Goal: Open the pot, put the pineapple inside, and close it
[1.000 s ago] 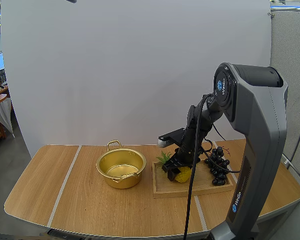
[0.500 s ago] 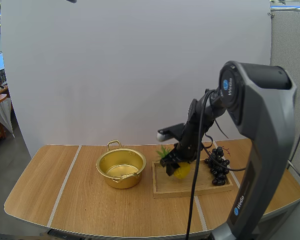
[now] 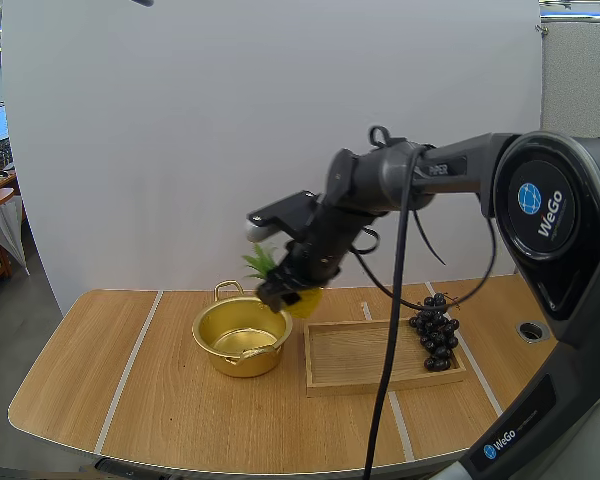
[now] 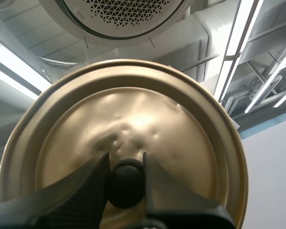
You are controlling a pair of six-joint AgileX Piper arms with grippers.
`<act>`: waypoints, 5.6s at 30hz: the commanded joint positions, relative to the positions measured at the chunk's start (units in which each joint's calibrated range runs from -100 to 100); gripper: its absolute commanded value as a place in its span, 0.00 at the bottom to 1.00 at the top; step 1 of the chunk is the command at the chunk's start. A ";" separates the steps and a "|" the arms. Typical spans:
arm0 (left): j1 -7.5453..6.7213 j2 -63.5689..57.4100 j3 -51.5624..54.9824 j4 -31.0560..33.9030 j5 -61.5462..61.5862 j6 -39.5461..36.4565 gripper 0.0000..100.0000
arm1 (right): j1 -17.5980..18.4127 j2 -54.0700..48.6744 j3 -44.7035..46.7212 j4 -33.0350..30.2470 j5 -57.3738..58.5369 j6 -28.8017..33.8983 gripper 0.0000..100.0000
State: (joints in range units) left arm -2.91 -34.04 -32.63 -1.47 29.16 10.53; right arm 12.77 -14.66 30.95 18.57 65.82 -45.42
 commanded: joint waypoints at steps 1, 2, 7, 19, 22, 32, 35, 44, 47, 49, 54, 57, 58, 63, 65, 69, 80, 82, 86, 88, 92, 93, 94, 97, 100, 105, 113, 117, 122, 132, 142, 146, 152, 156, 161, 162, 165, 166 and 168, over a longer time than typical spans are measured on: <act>-0.11 -0.21 -0.42 0.41 -1.90 -0.35 0.00 | 3.99 2.04 -5.73 0.01 -0.60 3.66 0.00; -0.11 -0.21 -0.42 0.41 -1.90 -0.35 0.00 | 4.44 2.71 -6.70 0.01 -0.60 4.02 0.00; -0.11 -0.21 -0.42 0.41 -1.90 -0.35 0.00 | 6.16 8.11 -9.71 0.01 -0.44 5.02 0.00; -0.11 -0.21 -0.42 0.41 -1.90 -0.35 0.00 | 6.17 19.50 -10.44 -0.24 -4.75 4.93 0.00; -0.11 -0.21 -0.42 0.41 -1.90 -0.35 0.00 | 6.17 21.28 -11.09 -0.38 -4.98 4.93 0.00; -0.11 -0.21 -0.42 0.41 -1.90 -0.35 0.00 | 6.17 23.36 -11.29 -2.94 -4.60 6.79 0.00; -0.11 -0.21 -0.42 0.41 -1.90 -0.35 0.00 | 6.17 24.38 -11.29 -6.13 -4.77 9.57 0.00; -0.11 -0.21 -0.42 0.41 -1.90 -0.35 0.00 | 6.17 26.47 -11.29 -6.86 -5.28 10.07 0.00; -0.11 -0.21 -0.42 0.41 -1.90 -0.35 0.00 | 6.17 26.66 -11.29 -6.64 -5.11 10.07 0.00; -0.11 -0.21 -0.42 0.41 -1.90 -0.35 0.00 | 6.17 26.62 -11.29 -6.64 -5.11 9.88 0.00; -0.11 -0.21 -0.42 0.41 -1.90 -0.35 0.00 | 6.17 26.86 -11.29 -6.49 -4.59 9.74 0.18; -0.11 -0.21 -0.42 0.41 -1.90 -0.35 0.00 | 6.17 26.86 -11.29 -6.91 -4.39 9.74 0.55; -0.11 -0.21 -0.42 0.41 -1.90 -0.35 0.00 | 6.17 26.86 -11.29 -6.91 -4.16 9.74 0.66; -0.11 -0.21 -0.42 0.41 -1.90 -0.35 0.00 | 6.17 26.86 -11.29 -6.91 -3.84 9.74 1.00; -0.11 -0.21 -0.42 0.41 -1.90 -0.35 0.00 | 6.17 26.86 -11.29 -6.91 -3.84 9.67 1.00; -0.11 -0.21 -0.42 0.41 -1.90 -0.35 0.00 | 6.17 26.55 -11.29 -6.34 -3.84 9.67 1.00; -0.11 -0.21 -0.42 0.41 -1.90 -0.35 0.00 | 6.17 15.25 -11.29 -5.93 -1.08 9.67 1.00; -0.11 -0.21 -0.42 0.41 -1.90 -0.35 0.00 | 6.17 13.06 -11.29 -5.93 1.05 9.67 1.00; -0.11 -0.21 -0.42 0.41 -1.90 -0.35 0.00 | 6.17 7.27 -11.29 -5.93 6.12 9.67 1.00; -0.11 -0.21 -0.42 0.41 -1.90 -0.35 0.00 | 6.17 4.25 -11.29 -5.93 8.25 9.67 1.00; -0.11 -0.21 -0.42 0.41 -1.90 -0.35 0.00 | 6.17 -1.21 -11.14 -5.93 11.20 10.42 1.00; -0.11 -0.21 -0.42 0.41 -1.90 -0.35 0.00 | 6.17 -2.81 -10.40 -5.93 11.36 10.51 1.00; -0.11 -0.21 -0.42 0.41 -1.90 -0.35 0.00 | 6.17 -4.79 -9.62 -5.93 11.36 10.80 1.00; -0.11 -0.21 -0.42 0.41 -1.90 -0.35 0.00 | 6.17 -9.49 -6.38 -5.93 11.36 10.80 1.00; -0.11 -0.21 -0.42 0.41 -1.90 -0.35 0.00 | 6.17 -14.35 -2.74 -5.93 11.36 10.80 1.00; -0.11 -0.21 -0.42 0.41 -1.90 -0.35 0.00 | 6.17 -23.61 3.32 -7.07 11.36 11.94 1.00; -0.11 -0.21 -0.42 0.41 -1.90 -0.35 0.00 | 6.17 -38.24 11.49 -9.47 11.36 14.18 1.00; -0.11 -0.21 -0.42 0.41 -1.90 -0.35 0.00 | 6.17 -44.91 14.32 -9.60 11.56 15.34 1.00; -0.11 -0.21 -0.42 0.41 -1.90 -0.35 0.00 | 6.17 -49.54 16.46 -9.60 15.87 15.34 0.46; -0.11 -0.21 -0.42 0.41 -1.90 -0.35 0.00 | 6.17 -51.07 17.51 -10.72 20.35 16.41 0.00; -0.11 -0.21 -0.42 0.41 -1.90 -0.35 0.00 | 6.17 -51.07 17.51 -10.72 21.30 16.38 0.00; -0.11 -0.21 -0.42 0.41 -1.90 -0.35 0.00 | 6.17 -51.07 17.51 -10.72 21.30 16.38 0.00; -0.11 -0.21 -0.42 0.41 -1.90 -0.35 0.00 | 6.17 -51.07 17.51 -10.72 21.30 16.38 0.00; -0.11 -0.21 -0.42 0.41 -1.90 -0.35 0.00 | 6.17 -51.07 17.51 -10.72 21.30 16.38 0.00; -0.11 -0.94 -0.42 0.41 8.54 -0.35 0.00 | 6.17 -51.07 17.51 -10.72 21.30 16.38 0.00; -0.11 -1.54 -0.42 0.41 13.14 -0.35 0.00 | 6.17 -51.07 17.51 -10.72 21.30 16.38 0.00; -0.11 -2.18 -0.42 0.41 30.53 -0.35 0.00 | 6.17 -51.07 17.51 -10.72 21.30 16.38 0.00; -0.11 -2.26 -0.42 0.41 36.18 -0.35 0.00 | 6.17 -51.07 17.51 -10.72 21.30 16.38 0.00; -0.11 -2.26 -0.42 0.41 47.37 -0.35 0.00 | 6.17 -51.07 17.51 -10.72 21.30 16.38 0.00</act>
State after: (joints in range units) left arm -2.91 -36.07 -32.90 -1.47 56.50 10.53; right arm 18.99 -65.00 48.40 8.21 86.77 -29.18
